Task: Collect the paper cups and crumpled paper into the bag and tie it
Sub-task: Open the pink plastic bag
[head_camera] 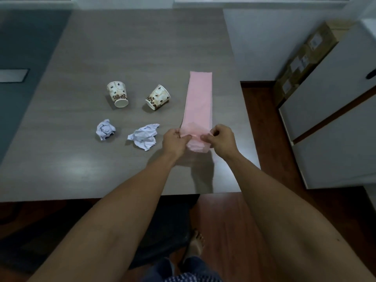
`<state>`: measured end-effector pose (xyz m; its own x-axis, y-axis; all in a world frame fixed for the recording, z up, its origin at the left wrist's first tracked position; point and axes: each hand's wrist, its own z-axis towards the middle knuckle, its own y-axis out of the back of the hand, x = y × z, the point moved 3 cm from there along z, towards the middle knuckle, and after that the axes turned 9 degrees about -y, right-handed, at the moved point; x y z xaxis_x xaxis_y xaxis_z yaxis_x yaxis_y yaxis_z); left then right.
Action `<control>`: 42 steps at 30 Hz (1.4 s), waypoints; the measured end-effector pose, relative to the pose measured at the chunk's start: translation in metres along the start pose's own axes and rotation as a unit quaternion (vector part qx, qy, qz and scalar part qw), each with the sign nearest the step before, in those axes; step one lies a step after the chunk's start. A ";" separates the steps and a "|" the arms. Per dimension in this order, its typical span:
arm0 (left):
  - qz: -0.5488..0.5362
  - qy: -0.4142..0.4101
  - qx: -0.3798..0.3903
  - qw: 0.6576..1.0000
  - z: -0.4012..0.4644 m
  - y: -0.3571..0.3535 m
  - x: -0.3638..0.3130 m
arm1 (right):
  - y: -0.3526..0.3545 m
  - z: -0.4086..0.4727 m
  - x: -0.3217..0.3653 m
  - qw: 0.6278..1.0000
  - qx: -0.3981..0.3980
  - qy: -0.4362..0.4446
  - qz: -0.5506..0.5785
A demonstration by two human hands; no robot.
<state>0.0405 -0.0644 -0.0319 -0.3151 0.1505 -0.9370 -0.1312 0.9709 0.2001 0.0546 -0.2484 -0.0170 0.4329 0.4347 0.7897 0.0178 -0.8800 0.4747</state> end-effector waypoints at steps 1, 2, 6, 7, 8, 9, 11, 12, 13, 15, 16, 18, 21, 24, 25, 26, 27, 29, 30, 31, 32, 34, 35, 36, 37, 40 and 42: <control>-0.011 -0.003 -0.015 1.000 0.004 0.005 -0.009 | 0.005 -0.002 0.011 0.999 0.003 -0.007 0.054; -0.010 -0.010 -0.034 0.999 0.007 0.011 -0.018 | 0.012 -0.003 0.020 0.995 -0.003 -0.009 0.098; 0.053 -0.026 -0.137 0.989 0.010 0.049 -0.046 | 0.038 -0.002 0.042 0.977 -0.093 -0.025 0.191; 0.096 -0.014 -0.144 0.985 0.011 0.057 -0.048 | 0.045 -0.003 0.044 0.971 -0.116 -0.031 0.208; 0.162 0.001 -0.134 0.978 0.009 0.063 -0.052 | 0.049 -0.002 0.046 0.966 -0.130 -0.037 0.219; 0.224 0.012 -0.113 0.968 0.007 0.068 -0.054 | 0.051 -0.002 0.049 0.966 -0.132 -0.037 0.219; 0.307 -0.023 -0.065 0.949 0.001 0.067 -0.061 | 0.052 -0.006 0.058 0.973 -0.110 -0.019 0.202; 0.318 -0.071 -0.048 0.944 0.001 0.061 -0.068 | 0.050 -0.009 0.064 0.976 -0.094 -0.010 0.197; 0.316 -0.116 -0.023 0.941 0.004 0.053 -0.073 | 0.048 -0.012 0.069 0.977 -0.081 -0.002 0.199; 0.284 -0.161 0.030 0.945 0.009 0.034 -0.085 | 0.046 -0.020 0.080 0.976 -0.069 0.002 0.205; 0.261 -0.166 0.040 0.950 0.008 0.026 -0.092 | 0.046 -0.022 0.083 0.976 -0.066 0.006 0.207; 0.176 -0.145 0.010 0.974 0.013 0.016 -0.101 | 0.050 -0.025 0.085 0.978 -0.068 0.020 0.197; -0.003 -0.036 -0.080 0.996 0.020 0.023 -0.110 | 0.067 -0.027 0.080 0.990 -0.121 0.062 0.044; -0.092 0.039 -0.188 0.977 0.026 0.055 -0.113 | 0.091 -0.025 0.064 0.975 -0.166 0.076 -0.125; -0.103 0.056 -0.207 0.971 0.028 0.065 -0.112 | 0.099 -0.025 0.056 0.969 -0.181 0.062 -0.155; -0.096 0.066 -0.217 0.969 0.025 0.075 -0.114 | 0.107 -0.024 0.048 0.965 -0.202 0.042 -0.165; -0.093 0.070 -0.217 0.969 0.025 0.081 -0.112 | 0.116 -0.024 0.041 0.958 -0.236 0.008 -0.160; -0.112 0.079 -0.194 0.971 0.021 0.088 -0.109 | 0.130 -0.028 0.033 0.945 -0.299 -0.061 -0.119; -0.137 0.094 -0.176 0.970 0.015 0.087 -0.108 | 0.134 -0.026 0.031 0.947 -0.299 -0.099 -0.059; -0.156 0.100 -0.162 0.969 0.012 0.085 -0.105 | 0.134 -0.026 0.032 0.953 -0.268 -0.137 0.034; -0.165 0.114 -0.135 0.970 0.009 0.088 -0.103 | 0.130 -0.026 0.036 0.951 -0.207 -0.176 0.148; -0.184 0.136 -0.105 0.968 0.008 0.085 -0.098 | 0.122 -0.029 0.047 0.900 -0.103 -0.253 0.341; -0.201 0.150 -0.104 0.962 0.011 0.085 -0.092 | 0.121 -0.032 0.053 0.874 -0.066 -0.266 0.401; -0.217 0.173 -0.091 0.956 0.010 0.087 -0.090 | 0.120 -0.037 0.061 0.860 -0.030 -0.267 0.433; -0.236 0.185 -0.071 0.951 0.011 0.087 -0.088 | 0.121 -0.043 0.067 0.859 0.003 -0.258 0.441; -0.262 0.194 -0.069 0.943 0.006 0.094 -0.094 | 0.129 -0.055 0.072 0.824 0.090 -0.225 0.512; -0.254 0.183 -0.073 0.947 0.017 0.101 -0.088 | 0.131 -0.057 0.070 0.805 0.104 -0.188 0.553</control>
<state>0.0708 0.0232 0.0657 -0.4783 -0.4291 -0.7662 -0.4734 0.8609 -0.1866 0.0360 -0.3229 0.1223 0.5304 -0.6902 0.4922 -0.4318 -0.7196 -0.5438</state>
